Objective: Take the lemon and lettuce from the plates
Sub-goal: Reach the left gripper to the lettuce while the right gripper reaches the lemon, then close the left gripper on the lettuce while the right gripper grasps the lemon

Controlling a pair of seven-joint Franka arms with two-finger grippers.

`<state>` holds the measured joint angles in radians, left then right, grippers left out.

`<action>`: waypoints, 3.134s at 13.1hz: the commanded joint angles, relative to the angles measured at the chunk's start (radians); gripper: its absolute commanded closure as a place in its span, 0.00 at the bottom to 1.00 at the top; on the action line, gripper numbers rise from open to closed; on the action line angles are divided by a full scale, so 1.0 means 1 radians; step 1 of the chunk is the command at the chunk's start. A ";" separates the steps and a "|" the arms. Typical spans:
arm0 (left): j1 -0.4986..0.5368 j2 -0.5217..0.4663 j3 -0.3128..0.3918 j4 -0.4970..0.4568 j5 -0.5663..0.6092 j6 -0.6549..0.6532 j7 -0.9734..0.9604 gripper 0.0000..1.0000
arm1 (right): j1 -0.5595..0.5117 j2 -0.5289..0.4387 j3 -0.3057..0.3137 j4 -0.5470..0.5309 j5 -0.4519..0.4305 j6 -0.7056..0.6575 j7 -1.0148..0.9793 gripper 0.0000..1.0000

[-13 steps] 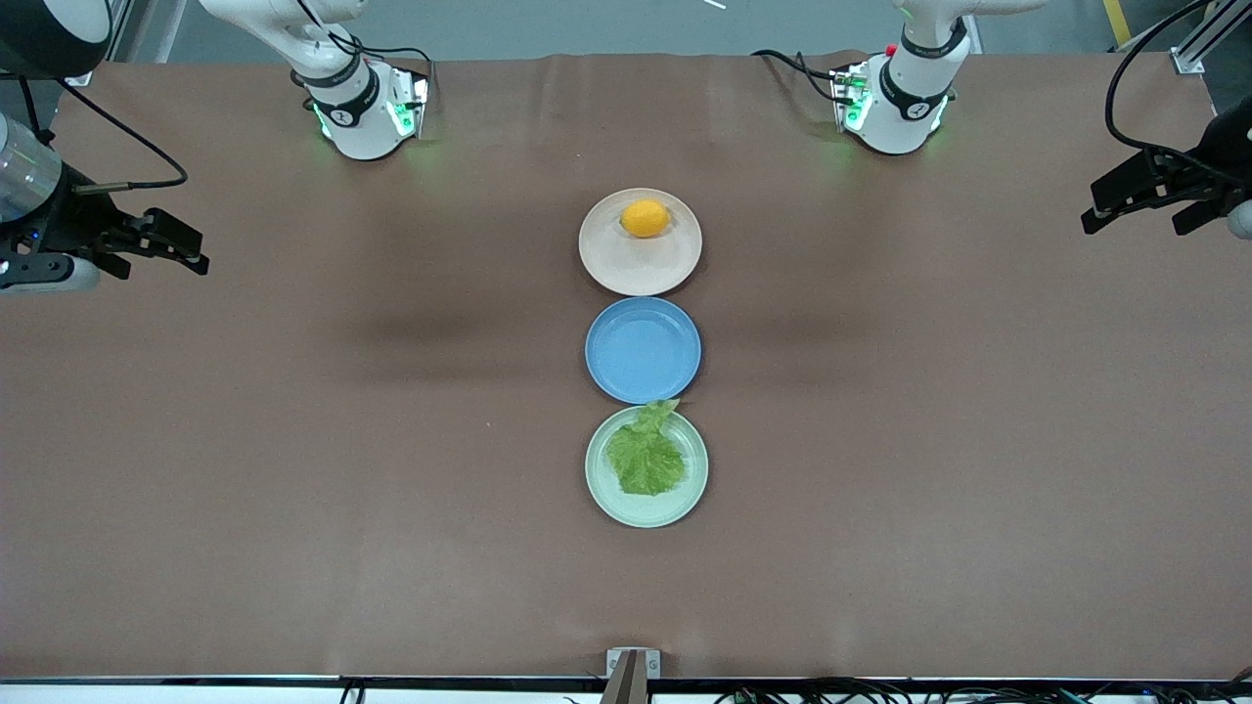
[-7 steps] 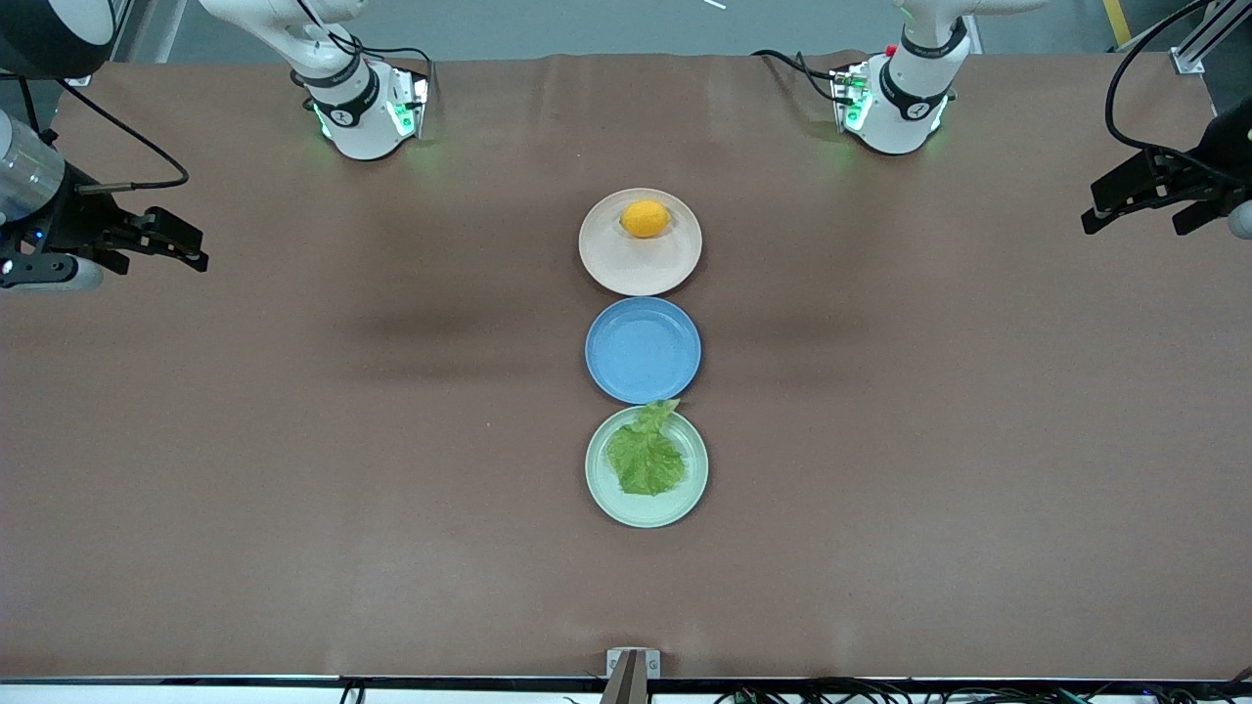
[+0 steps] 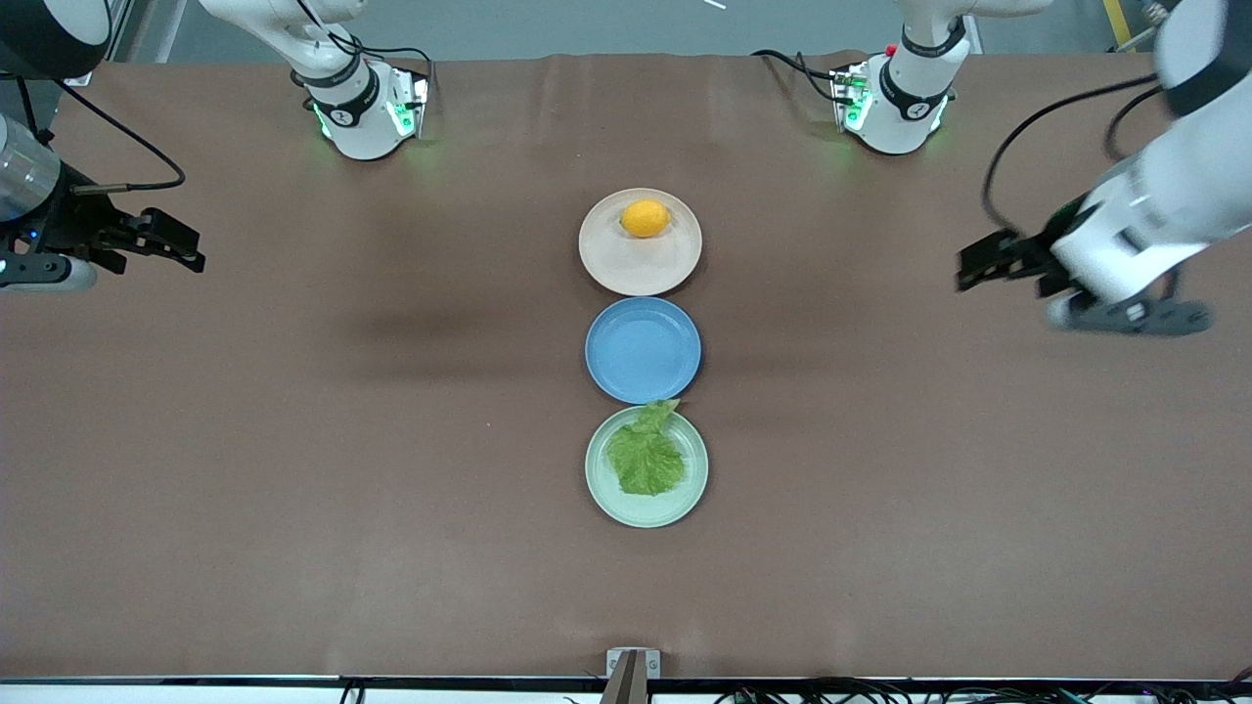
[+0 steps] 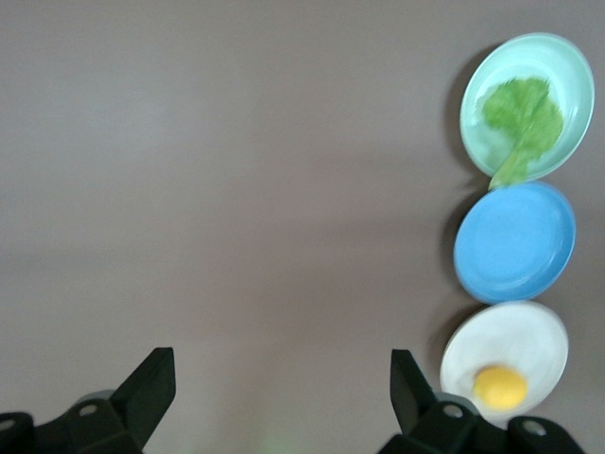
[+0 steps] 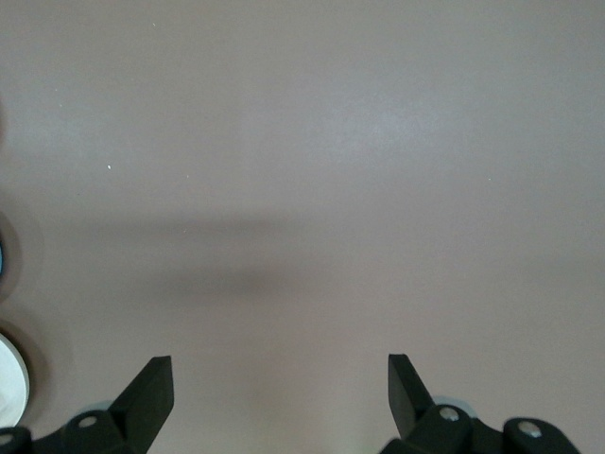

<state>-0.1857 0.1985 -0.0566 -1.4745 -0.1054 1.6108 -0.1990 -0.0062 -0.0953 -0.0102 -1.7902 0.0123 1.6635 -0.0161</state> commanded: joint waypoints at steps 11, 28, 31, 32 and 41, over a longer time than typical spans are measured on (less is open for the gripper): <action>-0.333 0.528 0.008 0.051 0.003 0.843 -0.770 0.00 | 0.219 0.140 0.038 0.032 0.087 -0.044 0.457 0.00; -0.380 0.680 0.000 0.050 -0.005 1.140 -0.909 0.13 | 1.021 0.237 0.038 -0.410 0.101 0.731 2.159 0.00; -0.391 0.682 -0.002 0.045 -0.007 1.134 -0.909 0.13 | 1.057 0.400 0.036 -0.326 0.101 0.838 2.265 0.01; -0.393 0.682 -0.002 0.042 -0.008 1.134 -0.909 0.13 | 1.060 0.454 0.036 -0.275 0.101 0.835 2.288 0.01; -0.399 0.679 -0.002 0.013 -0.008 1.086 -0.910 0.28 | 1.106 0.545 0.032 -0.239 0.064 0.834 2.308 0.01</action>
<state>-0.5784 0.8827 -0.0623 -1.4634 -0.1052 2.7083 -1.0954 1.0836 0.4389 0.0362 -2.0357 0.0994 2.5002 2.2604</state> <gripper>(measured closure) 0.172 0.004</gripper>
